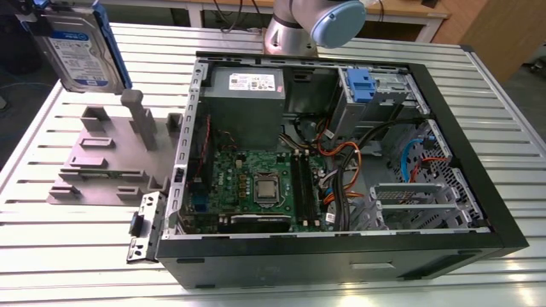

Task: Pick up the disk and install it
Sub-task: 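Pick up the disk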

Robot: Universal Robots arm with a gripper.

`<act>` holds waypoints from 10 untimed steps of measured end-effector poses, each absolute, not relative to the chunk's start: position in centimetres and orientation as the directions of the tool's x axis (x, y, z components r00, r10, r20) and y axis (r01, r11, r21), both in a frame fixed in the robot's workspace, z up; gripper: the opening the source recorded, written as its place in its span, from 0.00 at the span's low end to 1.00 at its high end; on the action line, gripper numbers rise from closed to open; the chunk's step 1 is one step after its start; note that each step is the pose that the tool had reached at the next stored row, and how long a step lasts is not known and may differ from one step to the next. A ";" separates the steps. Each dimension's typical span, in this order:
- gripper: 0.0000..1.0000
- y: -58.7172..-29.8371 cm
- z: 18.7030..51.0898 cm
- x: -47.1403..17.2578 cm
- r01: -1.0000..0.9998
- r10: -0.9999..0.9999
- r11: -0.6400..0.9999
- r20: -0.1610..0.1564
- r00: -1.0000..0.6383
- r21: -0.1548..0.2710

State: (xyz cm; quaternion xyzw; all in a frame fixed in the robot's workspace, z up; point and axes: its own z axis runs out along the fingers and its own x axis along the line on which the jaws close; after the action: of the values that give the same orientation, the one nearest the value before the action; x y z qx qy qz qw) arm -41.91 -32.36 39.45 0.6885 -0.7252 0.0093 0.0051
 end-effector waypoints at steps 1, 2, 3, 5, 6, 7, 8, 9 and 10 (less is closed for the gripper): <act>0.36 -32.4 39.5 -41.9 -0.999 -0.998 0.052 0.020 -0.052 -0.007; 0.36 -32.4 39.5 -41.9 -0.999 -0.998 0.052 0.020 -0.052 -0.007; 0.36 -32.4 39.5 -41.9 -0.999 -0.998 0.052 0.020 -0.052 -0.007; 0.36 -32.4 39.6 -41.9 -0.999 -0.998 0.052 0.020 -0.052 -0.006; 0.36 -32.4 39.6 -41.9 -0.999 -0.998 0.052 0.020 -0.052 -0.006; 0.36 -32.4 39.6 -41.9 -0.999 -0.998 0.052 0.020 -0.052 -0.007; 0.36 -32.4 39.7 -41.9 -0.999 -0.998 0.052 0.020 -0.052 -0.006; 0.36 -32.4 39.7 -41.9 -0.999 -0.998 0.052 0.020 -0.052 -0.006; 0.36 -32.4 39.7 -41.9 -0.999 -0.998 0.052 0.020 -0.052 -0.007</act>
State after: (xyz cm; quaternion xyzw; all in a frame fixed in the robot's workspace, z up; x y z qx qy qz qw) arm -41.91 -32.37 39.74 0.6885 -0.7251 0.0093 0.0050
